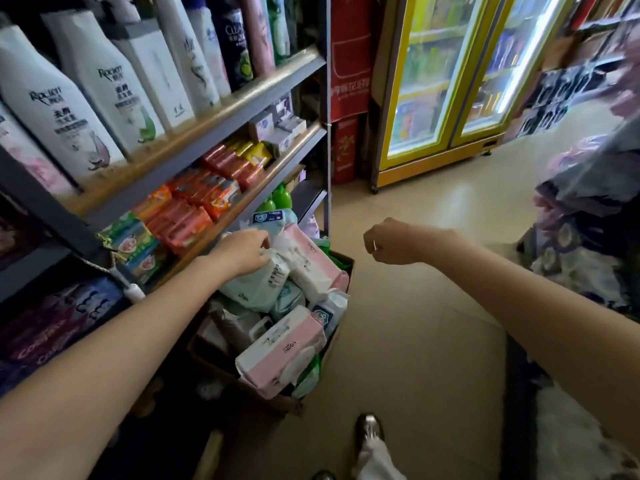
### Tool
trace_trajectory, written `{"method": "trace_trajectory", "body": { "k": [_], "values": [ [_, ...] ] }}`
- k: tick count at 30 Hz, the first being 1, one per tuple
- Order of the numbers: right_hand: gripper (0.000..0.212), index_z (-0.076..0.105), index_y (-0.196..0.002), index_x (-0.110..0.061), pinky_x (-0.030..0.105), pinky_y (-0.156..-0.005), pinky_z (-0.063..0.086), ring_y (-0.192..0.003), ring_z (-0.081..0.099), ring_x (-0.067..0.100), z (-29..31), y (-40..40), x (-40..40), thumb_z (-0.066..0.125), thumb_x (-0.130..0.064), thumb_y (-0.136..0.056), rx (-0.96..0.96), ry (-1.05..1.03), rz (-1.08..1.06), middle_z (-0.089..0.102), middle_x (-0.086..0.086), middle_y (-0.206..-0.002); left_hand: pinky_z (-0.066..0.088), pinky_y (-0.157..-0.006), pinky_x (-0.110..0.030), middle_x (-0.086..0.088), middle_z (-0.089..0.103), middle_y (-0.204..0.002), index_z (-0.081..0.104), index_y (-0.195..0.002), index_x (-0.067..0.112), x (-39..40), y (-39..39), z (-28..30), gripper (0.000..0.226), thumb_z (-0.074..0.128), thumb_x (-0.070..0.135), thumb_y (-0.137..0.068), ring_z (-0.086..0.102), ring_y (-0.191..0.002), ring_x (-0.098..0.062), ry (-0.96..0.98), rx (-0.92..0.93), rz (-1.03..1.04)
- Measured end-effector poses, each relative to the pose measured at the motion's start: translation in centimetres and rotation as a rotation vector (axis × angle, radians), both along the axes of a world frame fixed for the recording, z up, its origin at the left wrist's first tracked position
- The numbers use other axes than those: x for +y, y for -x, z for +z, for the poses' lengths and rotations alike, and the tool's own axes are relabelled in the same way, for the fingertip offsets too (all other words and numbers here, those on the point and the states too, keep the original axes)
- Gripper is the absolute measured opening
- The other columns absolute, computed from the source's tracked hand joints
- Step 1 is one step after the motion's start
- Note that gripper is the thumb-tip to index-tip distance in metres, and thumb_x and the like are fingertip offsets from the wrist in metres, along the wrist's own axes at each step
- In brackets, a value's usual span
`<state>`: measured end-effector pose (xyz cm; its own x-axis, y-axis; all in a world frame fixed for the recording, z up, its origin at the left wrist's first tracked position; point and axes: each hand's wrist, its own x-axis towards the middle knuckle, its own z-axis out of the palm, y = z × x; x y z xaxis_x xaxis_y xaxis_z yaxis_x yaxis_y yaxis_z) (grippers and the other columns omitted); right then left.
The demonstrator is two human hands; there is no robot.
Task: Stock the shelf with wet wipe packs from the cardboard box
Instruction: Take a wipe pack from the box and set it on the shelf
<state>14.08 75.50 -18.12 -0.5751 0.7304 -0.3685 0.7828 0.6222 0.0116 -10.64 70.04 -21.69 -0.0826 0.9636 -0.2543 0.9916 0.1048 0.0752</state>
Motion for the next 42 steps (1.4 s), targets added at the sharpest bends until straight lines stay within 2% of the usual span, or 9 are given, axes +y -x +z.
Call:
{"method": "trace_trajectory", "body": {
  "k": [10,13,19,22,25,28,33,39,42],
  "values": [
    [0.032,0.06,-0.112,0.005,0.033,-0.079,0.037,-0.105,0.055,0.034,-9.0,12.5,12.6,0.04,-0.011,-0.094,-0.085,0.151,0.35,0.06,0.019,-0.113,0.039,-0.104,-0.04,-0.009,0.043,-0.139,0.041,-0.136,0.013,4.9,3.6,-7.5,0.051,0.054,0.031,-0.091,0.044,-0.127,-0.026,0.215,-0.124,0.222],
    [0.038,0.049,-0.127,0.002,0.031,-0.098,0.037,-0.121,0.047,0.032,-11.2,16.5,13.7,0.046,-0.016,-0.093,-0.009,0.239,0.303,0.051,0.016,-0.131,0.041,-0.101,-0.037,-0.007,0.04,-0.141,0.039,-0.138,0.015,4.7,5.5,-8.1,0.051,0.054,0.031,-0.092,0.044,-0.127,-0.025,0.242,-0.17,0.297],
    [0.039,0.046,-0.12,-0.004,0.046,-0.099,0.041,-0.117,0.048,0.036,-15.6,24.4,14.7,0.048,-0.025,-0.087,0.069,0.299,0.113,0.051,0.018,-0.125,0.042,-0.1,-0.041,-0.008,0.04,-0.139,0.038,-0.138,0.016,3.8,9.8,-9.0,0.049,0.051,0.029,-0.092,0.043,-0.126,-0.027,0.228,-0.2,0.387],
    [0.037,0.048,-0.117,-0.003,0.034,-0.085,0.038,-0.097,0.047,0.029,-17.4,26.9,14.7,0.049,-0.023,-0.086,0.072,0.348,0.035,0.049,0.013,-0.089,0.04,-0.102,-0.041,-0.008,0.043,-0.136,0.043,-0.133,0.016,3.2,12.0,-8.9,0.043,0.05,0.027,-0.092,0.04,-0.126,-0.027,0.215,-0.133,0.354],
    [0.026,0.054,-0.109,0.002,0.03,-0.065,0.038,-0.076,0.045,0.022,-17.0,28.5,14.0,0.048,-0.011,-0.087,0.159,0.47,-0.067,0.046,0.01,-0.085,0.039,-0.101,-0.038,-0.008,0.045,-0.133,0.045,-0.129,0.016,3.2,13.6,-8.9,0.039,0.05,0.026,-0.091,0.041,-0.126,-0.026,0.164,-0.131,0.361],
    [0.014,0.05,-0.071,-0.005,0.024,-0.049,0.036,-0.052,0.042,0.018,-14.7,28.8,13.1,0.052,-0.012,-0.083,0.283,0.695,-0.186,0.049,0.007,-0.062,0.032,-0.103,-0.043,-0.008,0.04,-0.137,0.04,-0.132,0.015,3.9,14.3,-8.5,0.043,0.049,0.029,-0.092,0.035,-0.129,-0.028,0.167,-0.043,0.347],
    [0.031,0.046,-0.114,0.002,0.024,-0.052,0.056,-0.047,0.059,0.016,-7.9,28.3,9.1,0.058,-0.011,-0.089,0.45,1.14,-0.314,0.057,0.014,-0.072,0.029,-0.109,-0.043,-0.012,0.036,-0.14,0.039,-0.134,0.017,7.7,15.7,-3.2,0.051,0.054,0.033,-0.088,0.033,-0.13,-0.034,0.179,-0.051,0.267],
    [0.005,0.048,-0.092,0.0,0.018,-0.037,0.045,-0.035,0.05,0.011,3.4,22.8,12.3,0.049,-0.004,-0.091,0.61,0.87,-0.323,0.052,0.01,-0.063,0.049,-0.087,-0.037,-0.006,0.06,-0.115,0.057,-0.112,0.022,13.2,12.9,6.9,0.025,0.05,0.015,-0.088,0.059,-0.1,-0.022,0.158,-0.276,0.054],
    [0.017,0.05,-0.073,-0.003,0.015,-0.036,0.039,-0.036,0.047,0.012,8.7,17.2,14.0,0.053,-0.009,-0.089,0.579,0.604,-0.318,0.05,0.008,-0.058,0.043,-0.056,-0.009,0.003,0.056,-0.082,0.057,-0.099,0.018,15.9,8.3,11.5,0.016,0.052,0.007,-0.088,0.051,-0.065,-0.008,-0.027,-0.464,-0.008]
  ]
}}
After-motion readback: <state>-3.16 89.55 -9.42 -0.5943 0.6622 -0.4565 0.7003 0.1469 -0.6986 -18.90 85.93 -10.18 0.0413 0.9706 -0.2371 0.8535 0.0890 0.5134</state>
